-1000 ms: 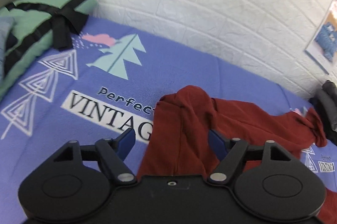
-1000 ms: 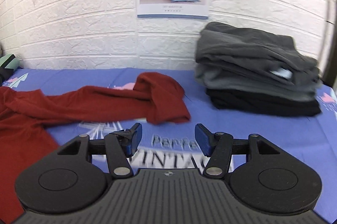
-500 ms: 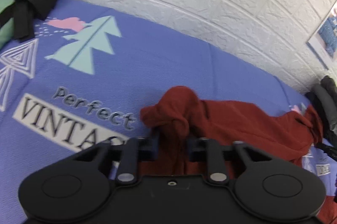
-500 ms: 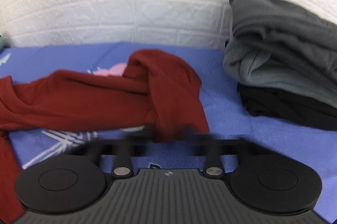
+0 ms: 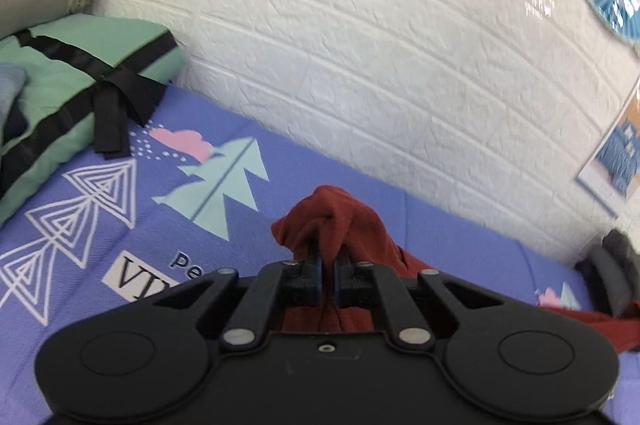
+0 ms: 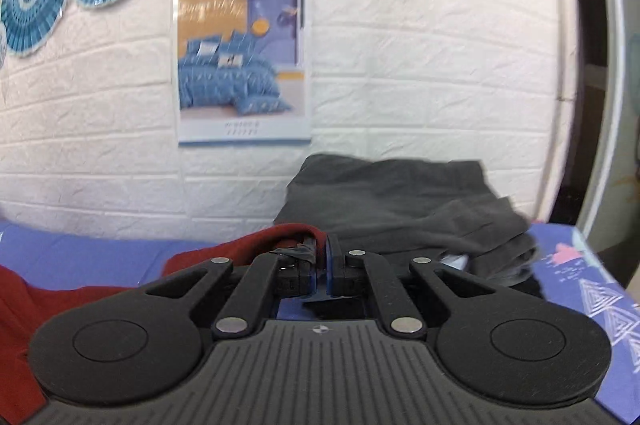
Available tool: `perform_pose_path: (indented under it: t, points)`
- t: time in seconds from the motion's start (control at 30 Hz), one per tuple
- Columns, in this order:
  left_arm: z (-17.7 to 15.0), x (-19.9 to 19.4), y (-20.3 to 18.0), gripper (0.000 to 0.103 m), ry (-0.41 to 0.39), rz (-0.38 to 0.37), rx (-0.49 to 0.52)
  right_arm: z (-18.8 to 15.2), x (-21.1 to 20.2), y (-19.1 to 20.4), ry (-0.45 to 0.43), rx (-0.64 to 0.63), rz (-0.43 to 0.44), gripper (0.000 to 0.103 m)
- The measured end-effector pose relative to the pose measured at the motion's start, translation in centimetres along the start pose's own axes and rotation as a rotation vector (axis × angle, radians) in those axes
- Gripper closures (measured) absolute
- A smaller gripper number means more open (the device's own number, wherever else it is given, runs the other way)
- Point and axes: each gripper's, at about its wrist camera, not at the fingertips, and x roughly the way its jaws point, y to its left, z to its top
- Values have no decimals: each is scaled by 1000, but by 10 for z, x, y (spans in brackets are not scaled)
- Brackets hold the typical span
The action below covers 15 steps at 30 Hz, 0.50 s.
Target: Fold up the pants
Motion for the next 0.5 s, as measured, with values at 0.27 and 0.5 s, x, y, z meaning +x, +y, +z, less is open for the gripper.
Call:
perform_pose_path:
  t: [0.27,0.5]
  points:
    - [3,-1,11,102,12,17,-13,-20,7,-17,164,98,-62,97]
    - [-24,54,11,101,121,93,42,-103,65,-22,431,182,-89,96]
